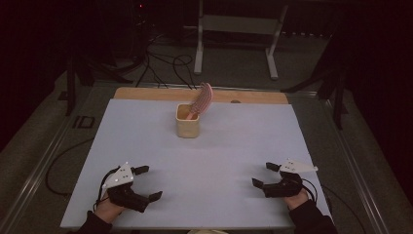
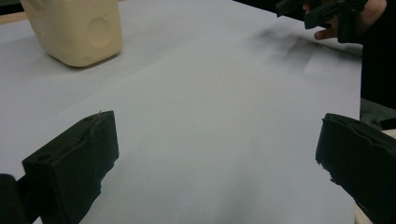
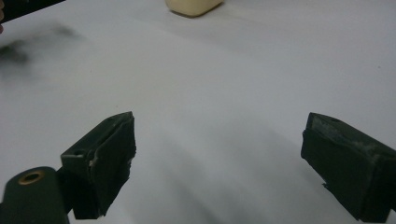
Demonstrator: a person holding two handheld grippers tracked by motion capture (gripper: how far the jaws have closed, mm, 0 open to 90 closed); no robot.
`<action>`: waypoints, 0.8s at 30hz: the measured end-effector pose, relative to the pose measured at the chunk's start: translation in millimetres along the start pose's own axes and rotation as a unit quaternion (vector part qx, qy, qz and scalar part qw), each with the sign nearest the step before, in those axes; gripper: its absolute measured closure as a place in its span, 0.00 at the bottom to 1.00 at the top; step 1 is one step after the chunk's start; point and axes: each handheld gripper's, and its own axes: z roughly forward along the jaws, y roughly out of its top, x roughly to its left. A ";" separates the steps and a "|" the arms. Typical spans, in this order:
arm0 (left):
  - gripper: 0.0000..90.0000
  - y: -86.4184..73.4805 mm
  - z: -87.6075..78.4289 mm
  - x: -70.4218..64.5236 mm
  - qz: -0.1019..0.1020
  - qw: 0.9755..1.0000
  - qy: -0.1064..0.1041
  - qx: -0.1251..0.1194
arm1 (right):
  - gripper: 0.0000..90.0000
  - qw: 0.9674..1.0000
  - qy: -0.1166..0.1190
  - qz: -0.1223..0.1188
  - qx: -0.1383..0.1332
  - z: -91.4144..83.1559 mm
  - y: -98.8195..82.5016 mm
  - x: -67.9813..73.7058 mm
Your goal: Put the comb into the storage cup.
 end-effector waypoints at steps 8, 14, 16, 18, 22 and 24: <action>0.00 0.0 -0.6 0.0 0.001 1.000 0.001 0.000 | 0.11 1.000 0.004 -0.006 -0.003 6.5 3.3 1.7; 0.00 -0.4 -0.4 0.1 0.002 1.000 0.001 0.002 | 0.11 1.000 0.002 -0.010 -0.004 8.4 3.1 1.3; 0.00 -0.4 -0.5 0.1 0.001 1.000 0.001 0.001 | 0.11 1.000 0.002 -0.010 0.000 8.9 2.6 1.6; 0.00 -0.4 -0.5 0.3 0.001 1.000 0.002 0.001 | 0.11 1.000 0.002 -0.009 -0.001 9.1 2.4 1.8; 0.00 -0.4 -0.1 0.0 0.002 1.000 0.002 0.003 | 0.11 1.000 0.003 -0.010 0.000 8.8 2.6 2.1; 0.00 -0.4 -0.1 0.0 0.001 1.000 0.001 0.002 | 0.11 1.000 0.003 -0.009 -0.001 9.3 2.6 1.9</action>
